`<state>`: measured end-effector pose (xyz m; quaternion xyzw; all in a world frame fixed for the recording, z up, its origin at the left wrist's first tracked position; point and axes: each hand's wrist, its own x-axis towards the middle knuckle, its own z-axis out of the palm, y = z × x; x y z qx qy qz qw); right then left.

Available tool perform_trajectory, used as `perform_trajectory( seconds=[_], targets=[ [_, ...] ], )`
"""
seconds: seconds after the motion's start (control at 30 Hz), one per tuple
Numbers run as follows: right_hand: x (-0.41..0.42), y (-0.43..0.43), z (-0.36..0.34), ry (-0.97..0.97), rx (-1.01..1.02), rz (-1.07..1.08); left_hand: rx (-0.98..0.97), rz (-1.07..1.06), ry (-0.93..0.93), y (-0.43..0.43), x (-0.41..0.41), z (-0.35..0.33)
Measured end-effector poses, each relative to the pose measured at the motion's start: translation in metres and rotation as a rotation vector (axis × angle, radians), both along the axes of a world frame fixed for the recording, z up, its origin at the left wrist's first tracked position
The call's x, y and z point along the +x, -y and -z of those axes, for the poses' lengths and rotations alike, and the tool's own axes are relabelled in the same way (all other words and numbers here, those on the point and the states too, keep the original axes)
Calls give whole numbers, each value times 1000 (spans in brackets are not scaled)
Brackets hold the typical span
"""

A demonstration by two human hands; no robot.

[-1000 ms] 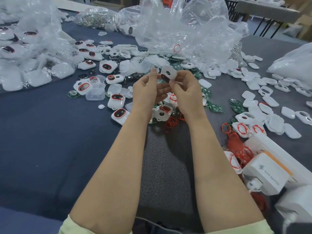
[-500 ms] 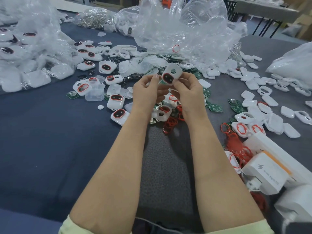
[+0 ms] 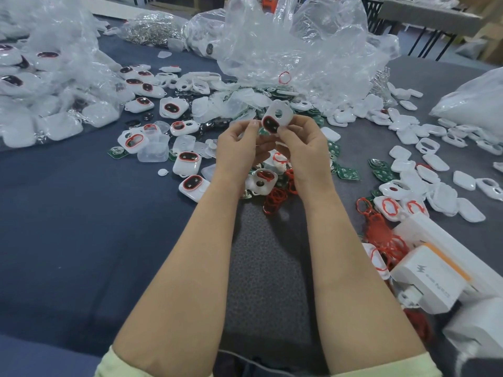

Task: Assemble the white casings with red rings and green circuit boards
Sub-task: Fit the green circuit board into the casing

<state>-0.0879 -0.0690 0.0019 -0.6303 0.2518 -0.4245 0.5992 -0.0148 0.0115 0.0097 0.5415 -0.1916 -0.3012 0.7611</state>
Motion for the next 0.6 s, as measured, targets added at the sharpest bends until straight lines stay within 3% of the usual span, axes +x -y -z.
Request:
perform_trajectory(
  seconds=[0.4, 0.5, 0.6],
  targets=[
    [1, -10, -3, -123, -269, 71, 5, 18, 7, 3, 0, -2],
    [2, -12, -6, -83, -244, 131, 37, -6, 109, 4, 1, 1],
    [1, -12, -6, -107, -212, 183, 88, -95, 340, 4, 2, 5]
  ],
)
